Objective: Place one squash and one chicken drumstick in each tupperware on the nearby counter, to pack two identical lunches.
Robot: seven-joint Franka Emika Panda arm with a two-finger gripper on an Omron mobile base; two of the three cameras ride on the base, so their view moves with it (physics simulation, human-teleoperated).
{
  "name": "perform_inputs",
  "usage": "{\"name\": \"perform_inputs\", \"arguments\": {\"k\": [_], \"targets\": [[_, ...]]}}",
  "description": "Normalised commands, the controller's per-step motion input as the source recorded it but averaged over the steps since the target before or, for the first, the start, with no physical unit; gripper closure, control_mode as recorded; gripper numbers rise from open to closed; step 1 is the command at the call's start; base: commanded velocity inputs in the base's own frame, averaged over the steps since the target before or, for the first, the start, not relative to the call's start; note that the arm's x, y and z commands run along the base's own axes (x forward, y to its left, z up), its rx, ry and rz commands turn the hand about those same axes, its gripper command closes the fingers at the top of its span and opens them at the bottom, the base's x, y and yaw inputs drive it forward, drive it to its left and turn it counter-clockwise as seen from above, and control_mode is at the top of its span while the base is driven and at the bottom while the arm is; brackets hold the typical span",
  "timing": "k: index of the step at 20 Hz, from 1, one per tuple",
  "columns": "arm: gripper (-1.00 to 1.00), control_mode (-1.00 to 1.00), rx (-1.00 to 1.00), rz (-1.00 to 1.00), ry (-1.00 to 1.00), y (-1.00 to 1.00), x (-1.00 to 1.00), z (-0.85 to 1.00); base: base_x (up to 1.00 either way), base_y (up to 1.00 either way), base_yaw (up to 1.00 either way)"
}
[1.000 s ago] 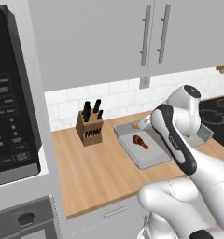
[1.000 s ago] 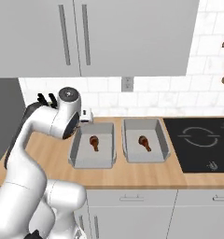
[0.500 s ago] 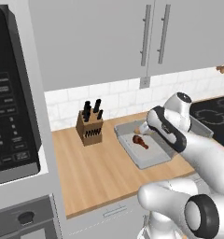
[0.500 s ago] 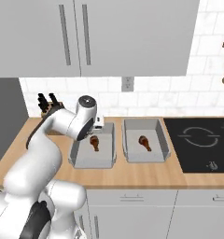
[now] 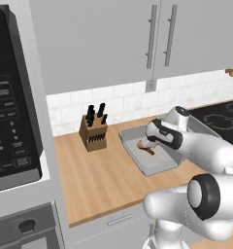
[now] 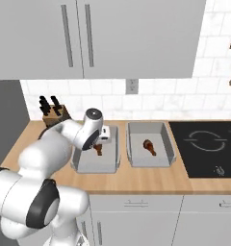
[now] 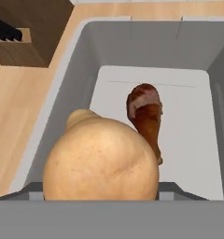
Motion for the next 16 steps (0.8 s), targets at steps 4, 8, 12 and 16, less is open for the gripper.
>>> {"name": "perform_inputs", "arguments": {"k": [4,8,12,16], "targets": [[1.00,-1.00,0.00,0.00,0.00,-0.04,0.20,-0.46,0.00,0.00,0.00],[1.00,-1.00,0.00,0.00,0.03,-0.12,0.17,-0.45,0.00,0.00,0.00],[-1.00,-1.00,0.00,0.00,0.04,-0.04,0.26,-0.40,0.00,0.00,0.00],[-1.00,-1.00,0.00,0.00,0.02,0.00,0.21,-0.14,0.00,0.00,0.00]]}}
